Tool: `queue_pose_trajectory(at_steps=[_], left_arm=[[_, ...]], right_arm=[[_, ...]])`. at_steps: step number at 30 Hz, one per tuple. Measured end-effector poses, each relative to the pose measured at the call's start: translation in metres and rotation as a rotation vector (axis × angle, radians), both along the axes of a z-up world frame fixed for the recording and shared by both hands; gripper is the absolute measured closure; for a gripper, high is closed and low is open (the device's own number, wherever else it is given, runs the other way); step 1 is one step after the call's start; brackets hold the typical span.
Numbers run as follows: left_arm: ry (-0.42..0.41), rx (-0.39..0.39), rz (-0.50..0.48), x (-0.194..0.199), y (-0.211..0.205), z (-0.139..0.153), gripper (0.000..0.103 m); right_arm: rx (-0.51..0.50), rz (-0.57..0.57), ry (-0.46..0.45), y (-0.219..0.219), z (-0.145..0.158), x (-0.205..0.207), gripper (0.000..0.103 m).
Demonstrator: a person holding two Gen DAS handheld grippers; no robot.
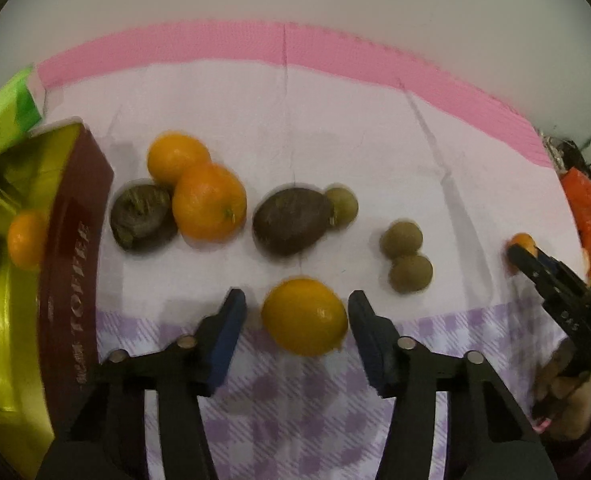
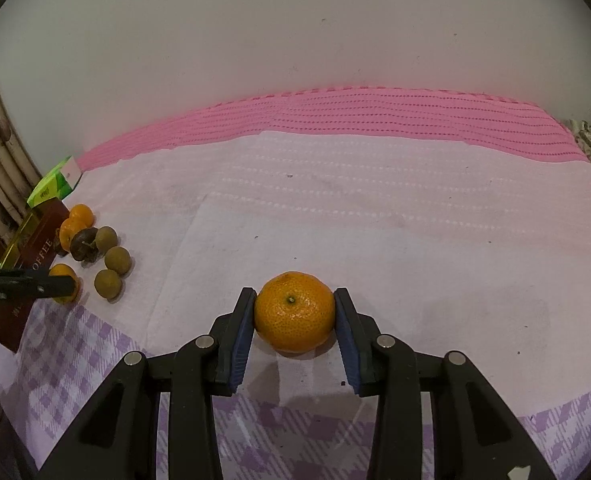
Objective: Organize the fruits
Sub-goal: 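Grasp another orange with the left gripper while the right gripper holds the mandarin, then lower the orange into the gold tray and open left gripper while right holds mandarin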
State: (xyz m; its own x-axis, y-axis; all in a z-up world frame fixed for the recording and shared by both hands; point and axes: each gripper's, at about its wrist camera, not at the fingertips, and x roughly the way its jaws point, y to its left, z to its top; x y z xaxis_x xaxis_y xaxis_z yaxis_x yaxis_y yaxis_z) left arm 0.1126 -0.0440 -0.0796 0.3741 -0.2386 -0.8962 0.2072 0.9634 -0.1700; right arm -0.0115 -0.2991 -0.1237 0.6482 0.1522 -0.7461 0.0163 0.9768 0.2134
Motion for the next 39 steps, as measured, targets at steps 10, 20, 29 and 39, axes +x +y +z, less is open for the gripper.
queue_pose_trajectory(at_steps=[10, 20, 29, 39], left_arm=[[-0.026, 0.016, 0.02, -0.031, 0.009, 0.016, 0.062], [-0.12, 0.074, 0.055, -0.078, 0.04, 0.058, 0.062], [-0.227, 0.114, 0.068, -0.097, 0.06, 0.089, 0.062], [-0.244, 0.173, 0.138, -0.089, 0.106, 0.092, 0.062]], right_arm=[[-0.029, -0.003, 0.01, 0.003, 0.0, 0.002, 0.066], [-0.073, -0.007, 0.016, 0.01, -0.001, 0.001, 0.066], [-0.113, -0.009, 0.024, 0.015, -0.001, 0.002, 0.066], [-0.143, -0.01, 0.029, 0.018, -0.001, 0.003, 0.066]])
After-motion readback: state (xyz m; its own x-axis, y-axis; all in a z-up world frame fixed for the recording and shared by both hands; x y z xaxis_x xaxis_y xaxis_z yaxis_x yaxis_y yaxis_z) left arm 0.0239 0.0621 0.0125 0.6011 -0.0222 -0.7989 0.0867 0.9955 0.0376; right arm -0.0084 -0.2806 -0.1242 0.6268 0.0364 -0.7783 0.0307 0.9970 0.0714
